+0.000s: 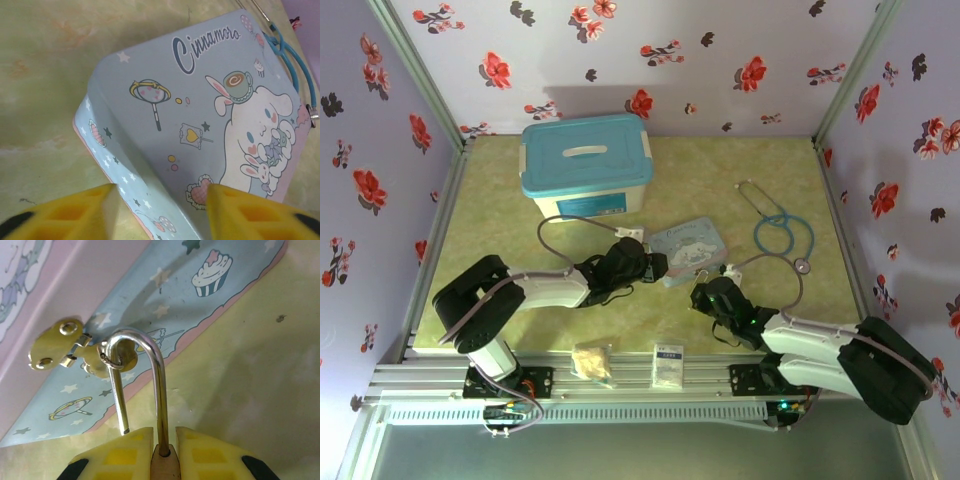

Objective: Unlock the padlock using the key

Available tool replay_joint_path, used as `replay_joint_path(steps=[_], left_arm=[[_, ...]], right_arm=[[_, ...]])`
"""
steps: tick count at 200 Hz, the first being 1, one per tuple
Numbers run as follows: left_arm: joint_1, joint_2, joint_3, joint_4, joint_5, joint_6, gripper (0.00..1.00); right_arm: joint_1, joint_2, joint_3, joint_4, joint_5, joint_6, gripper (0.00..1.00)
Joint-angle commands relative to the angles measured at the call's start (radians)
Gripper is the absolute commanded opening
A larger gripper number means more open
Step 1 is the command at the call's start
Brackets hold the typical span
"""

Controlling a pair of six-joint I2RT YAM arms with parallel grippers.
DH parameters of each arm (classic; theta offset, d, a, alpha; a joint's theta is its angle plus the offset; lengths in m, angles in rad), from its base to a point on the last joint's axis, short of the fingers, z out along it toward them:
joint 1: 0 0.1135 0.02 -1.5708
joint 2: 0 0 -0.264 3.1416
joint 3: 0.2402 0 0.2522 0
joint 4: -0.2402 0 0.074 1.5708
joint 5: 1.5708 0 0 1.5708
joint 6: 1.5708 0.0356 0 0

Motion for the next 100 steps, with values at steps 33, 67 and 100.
replay_joint_path(steps=[33, 67, 100], left_arm=[[0.002, 0.009, 0.161, -0.078, -0.002, 0.054, 0.7], [-0.009, 0.1, 0.249, -0.293, -0.119, 0.086, 0.72], [-0.028, 0.184, 0.344, -0.489, -0.208, 0.179, 0.71]], right_arm=[[-0.008, 0.039, 0.034, -0.005, 0.0, -0.033, 0.08], [-0.011, 0.022, 0.026, -0.014, 0.007, -0.022, 0.08], [-0.028, 0.025, 0.01, 0.004, -0.004, -0.002, 0.08]])
